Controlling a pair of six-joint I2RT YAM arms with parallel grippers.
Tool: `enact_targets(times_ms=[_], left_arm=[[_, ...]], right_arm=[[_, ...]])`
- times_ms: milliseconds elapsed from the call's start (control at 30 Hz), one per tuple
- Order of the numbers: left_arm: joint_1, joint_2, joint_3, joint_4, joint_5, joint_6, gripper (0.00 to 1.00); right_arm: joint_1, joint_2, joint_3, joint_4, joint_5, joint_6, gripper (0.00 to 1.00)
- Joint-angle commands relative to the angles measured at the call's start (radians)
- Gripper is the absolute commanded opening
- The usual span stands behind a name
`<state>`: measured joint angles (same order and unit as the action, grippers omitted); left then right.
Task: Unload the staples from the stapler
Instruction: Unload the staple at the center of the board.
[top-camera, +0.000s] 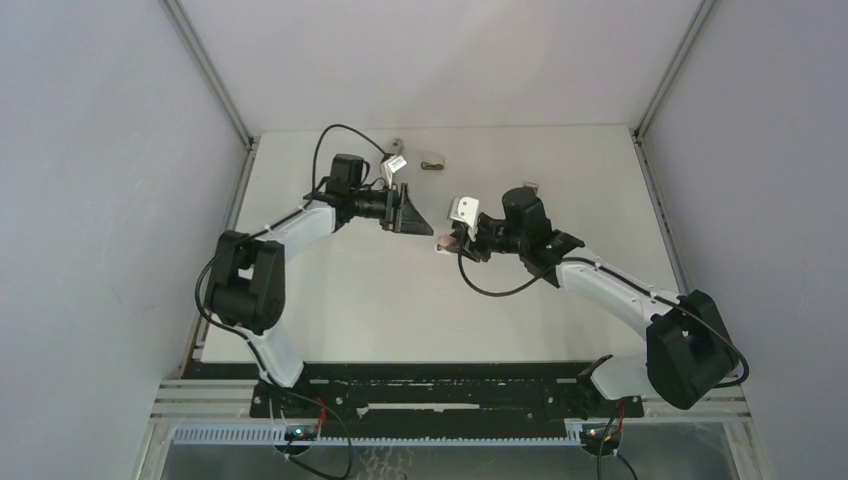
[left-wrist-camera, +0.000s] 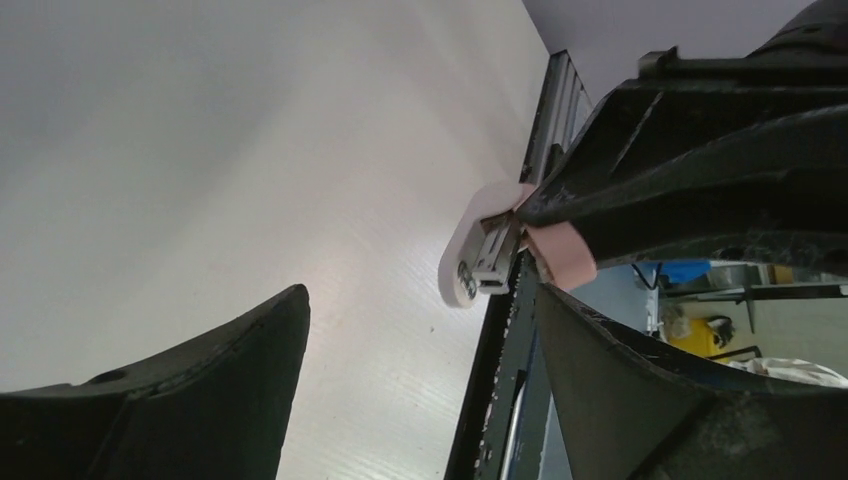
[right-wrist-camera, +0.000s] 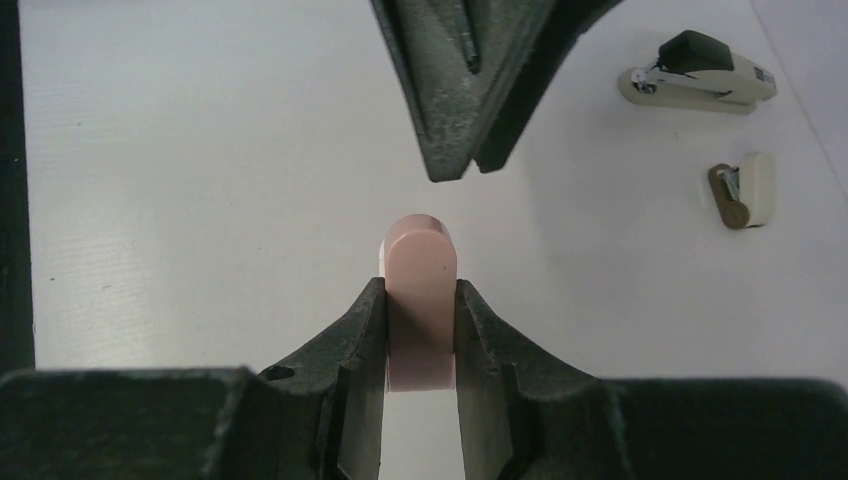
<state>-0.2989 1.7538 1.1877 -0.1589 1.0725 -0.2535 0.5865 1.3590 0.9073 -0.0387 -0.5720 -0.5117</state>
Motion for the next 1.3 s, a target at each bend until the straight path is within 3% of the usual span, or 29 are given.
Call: enact_targets(times_ms=[0,133,733,1267], left_arm=[[-0.026,0.005,-0.007,0.208,0.077,-0.153,0.87],[-0.040,0.014,-0.028,0.277,0.084,-0.205,0.84],[-0.024,0.048,-0.060,0.269,0.112,-0.206,0.74],[-0.027,0.090,-0.054,0.284,0.143,-0.238,0.50]], right_arm=[[-0.009,-0.039,-0.052,0.208,-0.113,0.016,0.00],[-0.010,-0.035,-0.064,0.228,-0.153,0.034,0.00],[-0.065,-0.049,-0.096,0.281,-0.153,0.045,0.00],[-0.072,-0.043,-0.102,0.281,-0.142,0.020,0.00]])
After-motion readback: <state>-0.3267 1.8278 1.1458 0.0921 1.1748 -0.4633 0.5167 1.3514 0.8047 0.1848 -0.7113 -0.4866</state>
